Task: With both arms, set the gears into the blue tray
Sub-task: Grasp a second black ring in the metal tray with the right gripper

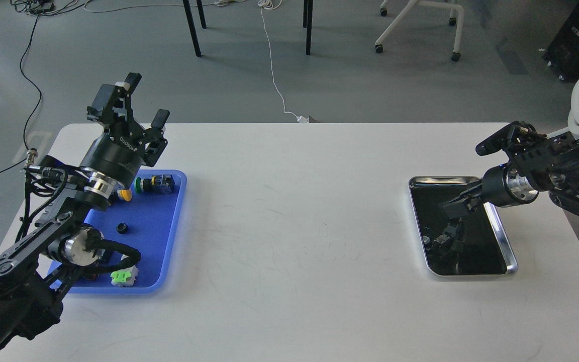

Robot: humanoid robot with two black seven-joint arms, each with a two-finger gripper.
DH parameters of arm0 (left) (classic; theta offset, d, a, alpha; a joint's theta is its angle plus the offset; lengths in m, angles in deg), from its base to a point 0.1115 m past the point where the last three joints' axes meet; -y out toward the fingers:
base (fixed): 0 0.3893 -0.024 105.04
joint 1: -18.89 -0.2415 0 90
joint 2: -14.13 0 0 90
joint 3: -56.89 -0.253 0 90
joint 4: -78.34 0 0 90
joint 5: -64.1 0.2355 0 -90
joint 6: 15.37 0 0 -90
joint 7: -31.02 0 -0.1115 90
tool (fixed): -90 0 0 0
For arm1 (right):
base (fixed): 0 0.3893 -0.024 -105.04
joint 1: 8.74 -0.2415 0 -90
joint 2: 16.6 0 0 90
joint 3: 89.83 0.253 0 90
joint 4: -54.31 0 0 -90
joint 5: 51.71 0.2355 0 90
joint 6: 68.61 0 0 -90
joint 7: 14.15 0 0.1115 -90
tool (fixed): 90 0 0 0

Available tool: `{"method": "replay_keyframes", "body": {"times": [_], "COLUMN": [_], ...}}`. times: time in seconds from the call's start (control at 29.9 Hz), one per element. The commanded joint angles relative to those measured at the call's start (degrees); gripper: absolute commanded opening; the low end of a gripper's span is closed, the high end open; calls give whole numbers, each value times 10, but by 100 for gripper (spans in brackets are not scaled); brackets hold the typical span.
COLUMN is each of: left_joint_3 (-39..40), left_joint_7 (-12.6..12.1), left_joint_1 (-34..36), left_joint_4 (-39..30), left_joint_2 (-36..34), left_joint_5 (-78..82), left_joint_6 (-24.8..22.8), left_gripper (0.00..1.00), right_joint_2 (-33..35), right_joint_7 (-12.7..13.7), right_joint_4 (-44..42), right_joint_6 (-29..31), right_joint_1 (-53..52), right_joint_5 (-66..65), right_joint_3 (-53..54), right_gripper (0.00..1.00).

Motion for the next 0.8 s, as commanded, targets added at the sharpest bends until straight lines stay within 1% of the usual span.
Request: {"method": "replay_keyframes", "body": {"times": [0.0,0.17,0.3,0.47,0.77], "left_joint_3": [-1,-3,-4,-6,-7], "left_joint_7": [0,-1,-1,-1,-1], "left_joint_1": [0,0,0,0,0], "left_joint_4": [0,0,0,0,0], "left_joint_2": [0,-1,-2,-3,-5], "left_joint_5": [1,6,6,6,6], "left_joint_6": [-1,-6,-7,-7,-7], "left_gripper": [98,98,98,98,98], "right_joint_2": [-7,-15,-15,-15,-13], "right_joint_7": [0,0,0,0,0], "right_joint_4": [0,-1,-1,-1,1], "right_joint_6": [-4,-4,-4,-4,-5], "right_joint_1": [2,4,4,8,8], "right_joint_5": [0,0,0,0,0], "right_joint_3": [-12,-25,-25,-31,-34], "right_gripper": [90,84,75,69,67]}}
